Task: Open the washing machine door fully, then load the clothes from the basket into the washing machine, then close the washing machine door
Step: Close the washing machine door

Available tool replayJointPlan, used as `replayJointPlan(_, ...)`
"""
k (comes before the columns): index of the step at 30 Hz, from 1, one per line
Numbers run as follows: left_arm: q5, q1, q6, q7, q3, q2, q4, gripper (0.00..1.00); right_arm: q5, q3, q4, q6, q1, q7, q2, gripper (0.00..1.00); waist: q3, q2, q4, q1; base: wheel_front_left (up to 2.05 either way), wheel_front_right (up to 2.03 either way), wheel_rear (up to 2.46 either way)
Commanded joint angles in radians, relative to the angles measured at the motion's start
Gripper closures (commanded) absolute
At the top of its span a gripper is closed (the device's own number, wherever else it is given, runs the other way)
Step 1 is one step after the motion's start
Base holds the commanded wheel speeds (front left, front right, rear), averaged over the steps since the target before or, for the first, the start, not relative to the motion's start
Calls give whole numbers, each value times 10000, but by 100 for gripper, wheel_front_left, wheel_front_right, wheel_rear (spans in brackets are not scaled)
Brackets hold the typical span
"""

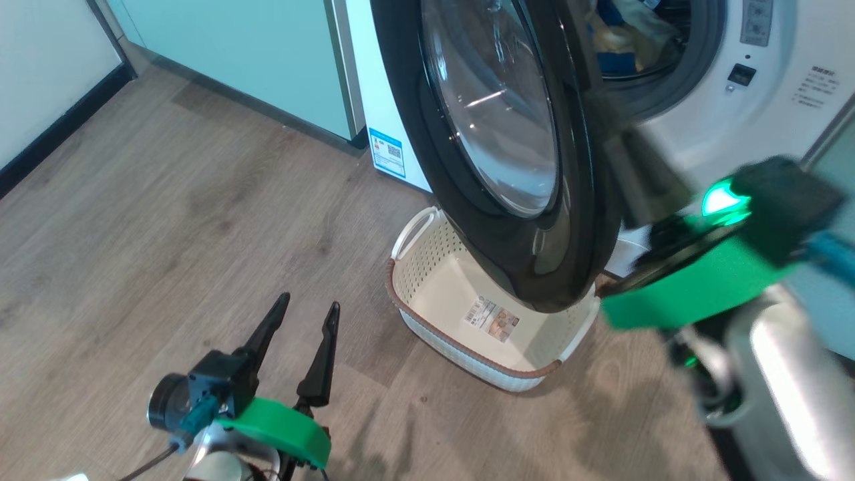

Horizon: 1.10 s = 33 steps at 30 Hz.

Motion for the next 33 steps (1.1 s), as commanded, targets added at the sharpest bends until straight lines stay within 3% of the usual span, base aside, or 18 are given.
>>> replayJointPlan(1,42,-542,-22,-94,389,63,-282,0,173,428,-387,-29,-312,134,73,100,-24,0,27,0,0,0,0)
replayJointPlan(7,49,-513,-18,-107,350,52,-244,0,675,1777,-160,-29,184,644,-22,100,-127,0,81,0,0,0,0)
replayJointPlan(13,54,-508,-26,-117,302,38,-232,0,1013,2412,566,-29,667,767,-110,100,-161,0,44,0,0,0,0)
replayJointPlan(33,129,-657,-39,-139,201,-103,-46,0,1102,1578,3141,-29,-181,133,-136,100,-79,0,-139,0,0,0,0)
